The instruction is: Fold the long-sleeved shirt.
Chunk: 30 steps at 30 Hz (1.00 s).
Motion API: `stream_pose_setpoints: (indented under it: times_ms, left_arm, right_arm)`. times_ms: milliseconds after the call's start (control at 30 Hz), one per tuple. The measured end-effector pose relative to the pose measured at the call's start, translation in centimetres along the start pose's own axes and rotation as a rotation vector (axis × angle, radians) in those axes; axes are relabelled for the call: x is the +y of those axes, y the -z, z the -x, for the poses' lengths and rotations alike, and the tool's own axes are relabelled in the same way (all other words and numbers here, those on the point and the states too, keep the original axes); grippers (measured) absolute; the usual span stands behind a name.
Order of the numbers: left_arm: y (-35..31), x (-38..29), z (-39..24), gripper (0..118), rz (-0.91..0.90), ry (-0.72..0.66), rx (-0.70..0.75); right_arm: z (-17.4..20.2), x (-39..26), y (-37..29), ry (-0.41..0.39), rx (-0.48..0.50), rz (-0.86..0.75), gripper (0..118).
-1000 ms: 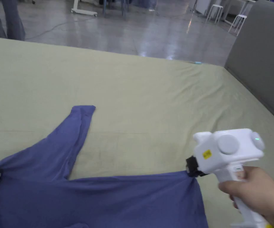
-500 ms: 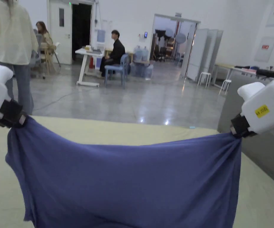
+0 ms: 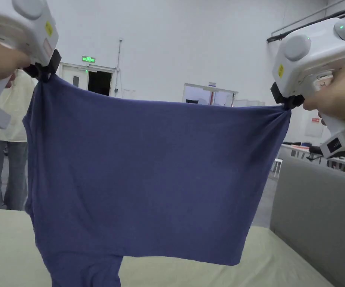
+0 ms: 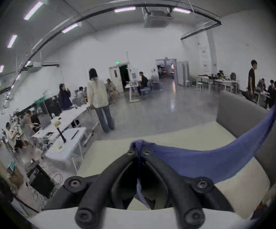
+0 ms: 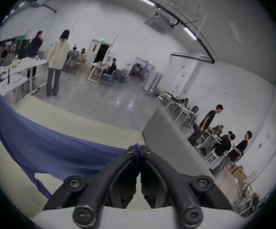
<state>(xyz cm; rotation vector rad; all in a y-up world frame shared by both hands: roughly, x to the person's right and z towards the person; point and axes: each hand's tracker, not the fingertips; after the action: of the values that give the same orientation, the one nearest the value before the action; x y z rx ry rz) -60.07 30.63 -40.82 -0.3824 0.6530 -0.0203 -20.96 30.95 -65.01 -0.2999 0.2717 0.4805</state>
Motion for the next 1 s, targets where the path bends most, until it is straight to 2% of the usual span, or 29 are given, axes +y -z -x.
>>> stream_pose_setpoints:
  times_ms: [67,167,233,400,533,633,867,933,967,1000]
  left_arm:
    - [-0.3,2.2,-0.3,0,-0.038,-0.017,-0.003]
    - [-1.2,5.1,-0.2,0,-0.094,-0.047,0.001]
    - [-1.8,6.4,-0.2,0,-0.154,-0.068,0.007]
    - [-1.5,6.4,-0.5,0,-0.147,-0.035,0.021]
    - [-0.3,2.5,-1.7,0,-0.071,-0.01,0.007]
    - [2.8,-1.8,-2.3,0,0.016,-0.008,-0.008]
    - [10.4,-15.5,-3.9,0,0.306,0.043,-0.058]
    - [11.2,-19.6,-4.3,0,0.385,0.099,-0.058]
    - [11.1,-21.1,-4.2,0,0.404,0.109,-0.07]
    - [10.4,-22.3,-4.2,0,0.426,0.12,-0.082]
  right_arm:
    - [-0.6,1.4,-0.1,0.015,0.008,-0.007,0]
    - [-1.9,3.5,-0.4,0.044,-0.033,-0.063,0]
    - [-3.0,4.5,-0.8,0.1,-0.039,-0.112,0]
    - [-3.9,4.9,-0.3,0.147,-0.026,-0.132,0]
    - [-1.8,2.2,2.3,0.114,0.006,-0.1,0]
    - [1.1,-1.8,5.6,0.072,0.043,-0.014,0]
    - [8.7,-16.7,12.5,-0.004,0.167,0.216,0]
    - [10.1,-21.0,13.1,-0.014,0.191,0.265,0]
    - [9.8,-21.4,15.7,-0.029,0.209,0.282,0]
    - [9.9,-22.6,15.5,-0.06,0.217,0.292,0]
